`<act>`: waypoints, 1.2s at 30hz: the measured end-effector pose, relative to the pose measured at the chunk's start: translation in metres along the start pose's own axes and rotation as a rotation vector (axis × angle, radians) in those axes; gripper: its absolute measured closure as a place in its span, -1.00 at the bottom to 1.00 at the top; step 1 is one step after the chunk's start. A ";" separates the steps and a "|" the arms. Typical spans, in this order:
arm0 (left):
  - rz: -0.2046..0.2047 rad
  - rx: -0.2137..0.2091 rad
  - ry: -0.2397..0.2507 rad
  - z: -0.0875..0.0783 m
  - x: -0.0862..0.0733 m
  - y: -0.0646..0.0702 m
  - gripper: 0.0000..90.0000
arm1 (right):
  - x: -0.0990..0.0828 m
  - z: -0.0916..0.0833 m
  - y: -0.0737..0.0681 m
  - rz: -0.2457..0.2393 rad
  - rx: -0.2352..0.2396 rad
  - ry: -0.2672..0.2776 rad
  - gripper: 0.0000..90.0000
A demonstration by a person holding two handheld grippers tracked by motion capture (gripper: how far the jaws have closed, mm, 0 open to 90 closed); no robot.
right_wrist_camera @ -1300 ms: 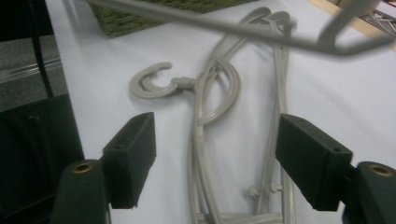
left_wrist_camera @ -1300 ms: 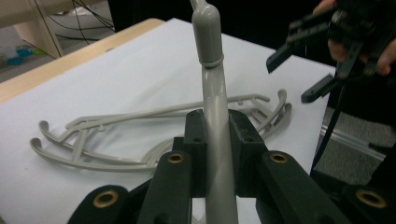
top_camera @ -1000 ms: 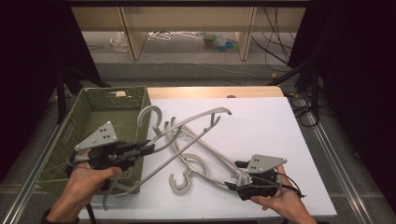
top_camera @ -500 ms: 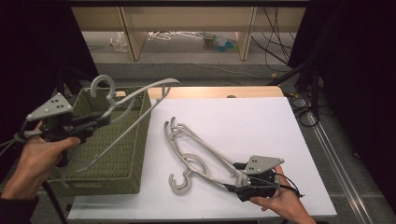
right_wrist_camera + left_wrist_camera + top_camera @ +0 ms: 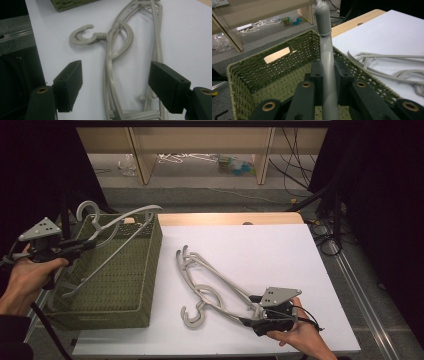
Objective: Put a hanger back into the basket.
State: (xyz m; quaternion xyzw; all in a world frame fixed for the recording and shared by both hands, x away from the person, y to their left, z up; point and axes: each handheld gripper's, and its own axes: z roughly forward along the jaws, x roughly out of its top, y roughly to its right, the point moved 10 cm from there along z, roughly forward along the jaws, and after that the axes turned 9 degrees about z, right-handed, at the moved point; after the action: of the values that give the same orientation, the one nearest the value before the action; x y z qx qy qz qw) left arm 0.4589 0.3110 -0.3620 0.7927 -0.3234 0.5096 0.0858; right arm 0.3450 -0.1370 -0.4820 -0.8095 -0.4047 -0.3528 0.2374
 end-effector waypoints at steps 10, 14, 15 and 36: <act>0.008 0.017 -0.045 0.010 -0.024 -0.012 0.75 | 0.000 0.001 0.000 0.000 0.003 -0.002 -0.37; -0.023 0.035 -0.033 0.007 -0.026 -0.018 0.75 | -0.001 0.000 0.000 0.000 0.003 -0.003 -0.37; -0.021 0.041 -0.037 0.006 -0.027 -0.019 0.75 | 0.000 0.000 0.000 -0.001 0.004 -0.003 -0.37; 0.023 0.003 -0.238 0.048 -0.080 -0.022 0.75 | -0.002 0.002 0.001 0.006 0.007 -0.010 -0.37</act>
State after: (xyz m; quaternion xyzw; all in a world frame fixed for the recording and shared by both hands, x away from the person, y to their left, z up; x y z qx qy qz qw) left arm 0.4871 0.3399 -0.4489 0.8441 -0.3394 0.4132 0.0398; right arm 0.3456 -0.1373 -0.4843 -0.8116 -0.4048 -0.3468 0.2392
